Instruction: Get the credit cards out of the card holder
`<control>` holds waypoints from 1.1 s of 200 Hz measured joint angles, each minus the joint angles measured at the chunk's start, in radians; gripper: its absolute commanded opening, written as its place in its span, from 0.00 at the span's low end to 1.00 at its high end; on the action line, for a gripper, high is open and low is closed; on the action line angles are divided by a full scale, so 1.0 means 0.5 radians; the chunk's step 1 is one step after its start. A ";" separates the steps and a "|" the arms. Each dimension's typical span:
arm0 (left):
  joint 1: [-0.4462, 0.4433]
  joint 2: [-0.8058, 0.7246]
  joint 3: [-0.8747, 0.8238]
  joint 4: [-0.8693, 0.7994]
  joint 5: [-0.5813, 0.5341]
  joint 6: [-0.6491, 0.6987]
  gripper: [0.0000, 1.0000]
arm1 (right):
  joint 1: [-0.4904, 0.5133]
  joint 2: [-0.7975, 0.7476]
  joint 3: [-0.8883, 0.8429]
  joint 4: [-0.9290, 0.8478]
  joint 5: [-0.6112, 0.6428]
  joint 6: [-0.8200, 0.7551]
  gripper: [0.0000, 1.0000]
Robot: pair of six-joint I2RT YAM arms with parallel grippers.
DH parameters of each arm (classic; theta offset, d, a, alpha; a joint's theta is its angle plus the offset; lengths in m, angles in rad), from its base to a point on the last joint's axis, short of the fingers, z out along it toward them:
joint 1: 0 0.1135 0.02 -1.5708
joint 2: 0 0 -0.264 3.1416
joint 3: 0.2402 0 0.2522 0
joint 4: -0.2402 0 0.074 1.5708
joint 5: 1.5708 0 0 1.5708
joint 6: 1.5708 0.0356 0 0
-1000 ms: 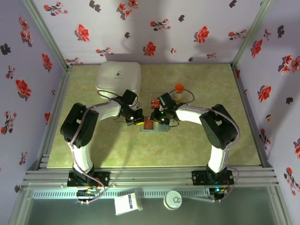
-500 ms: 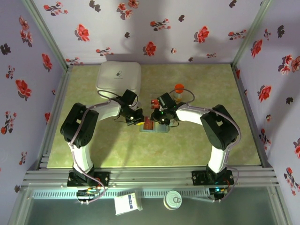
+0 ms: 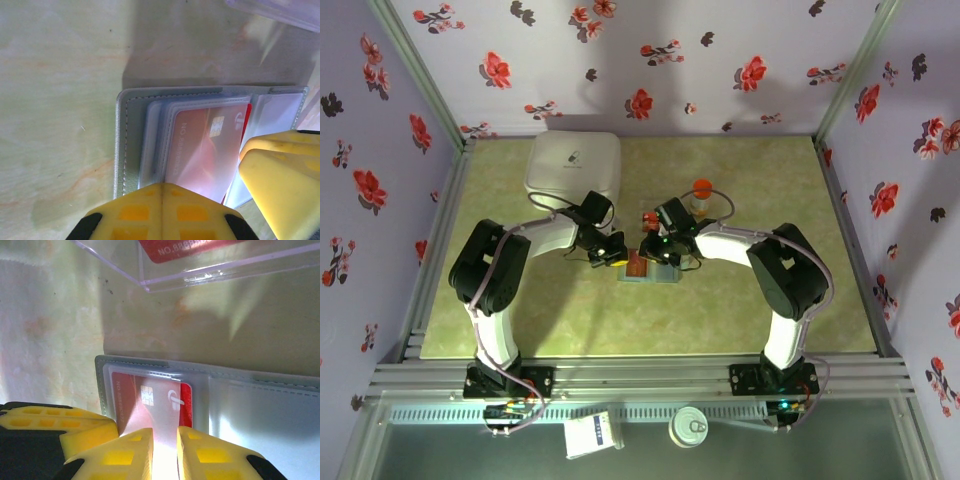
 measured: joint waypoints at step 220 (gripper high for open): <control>-0.001 0.000 0.000 0.001 -0.014 0.000 0.00 | 0.002 0.050 -0.014 0.097 -0.083 0.051 0.19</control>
